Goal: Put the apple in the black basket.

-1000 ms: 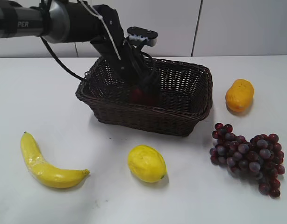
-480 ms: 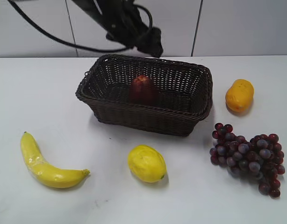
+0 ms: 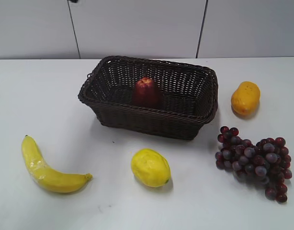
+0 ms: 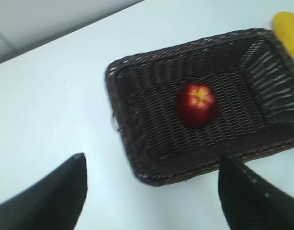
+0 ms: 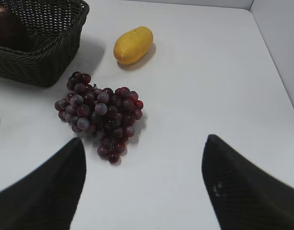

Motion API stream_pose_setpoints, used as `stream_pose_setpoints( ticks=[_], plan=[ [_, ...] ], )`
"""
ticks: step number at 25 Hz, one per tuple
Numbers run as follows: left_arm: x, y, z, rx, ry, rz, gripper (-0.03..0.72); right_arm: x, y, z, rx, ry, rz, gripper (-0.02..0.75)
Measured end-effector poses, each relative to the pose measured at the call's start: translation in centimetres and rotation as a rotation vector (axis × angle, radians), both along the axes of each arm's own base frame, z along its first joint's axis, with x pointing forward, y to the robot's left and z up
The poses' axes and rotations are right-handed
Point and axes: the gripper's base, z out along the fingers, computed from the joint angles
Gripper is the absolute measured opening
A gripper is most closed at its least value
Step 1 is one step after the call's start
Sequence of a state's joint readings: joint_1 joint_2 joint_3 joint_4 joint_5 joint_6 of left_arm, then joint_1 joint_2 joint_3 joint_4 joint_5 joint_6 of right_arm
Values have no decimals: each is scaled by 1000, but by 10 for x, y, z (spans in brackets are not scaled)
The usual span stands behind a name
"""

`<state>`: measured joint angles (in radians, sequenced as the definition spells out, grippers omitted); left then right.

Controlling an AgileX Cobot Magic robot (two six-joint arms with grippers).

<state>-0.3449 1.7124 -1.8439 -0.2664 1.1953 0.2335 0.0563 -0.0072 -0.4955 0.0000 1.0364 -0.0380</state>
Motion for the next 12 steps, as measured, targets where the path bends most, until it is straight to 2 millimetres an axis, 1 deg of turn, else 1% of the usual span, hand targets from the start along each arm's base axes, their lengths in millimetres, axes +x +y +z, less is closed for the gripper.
stream_pose_setpoints(
  ticks=[3,5,6,8,9,12],
  plan=[
    [2,30,5,20,-1,97,601,0,0,0,0,0,0,571],
    [-6,48,10,20,-2,150,589,0,0,0,0,0,0,571],
    [-11,55,9,21,6,169,587,0,0,0,0,0,0,571],
    [-28,72,9,28,14,207,583,0,0,0,0,0,0,571],
    [-38,79,6,38,25,224,582,0,0,0,0,0,0,571],
    [-71,100,-12,108,74,276,581,0,0,0,0,0,0,571]
  ],
)
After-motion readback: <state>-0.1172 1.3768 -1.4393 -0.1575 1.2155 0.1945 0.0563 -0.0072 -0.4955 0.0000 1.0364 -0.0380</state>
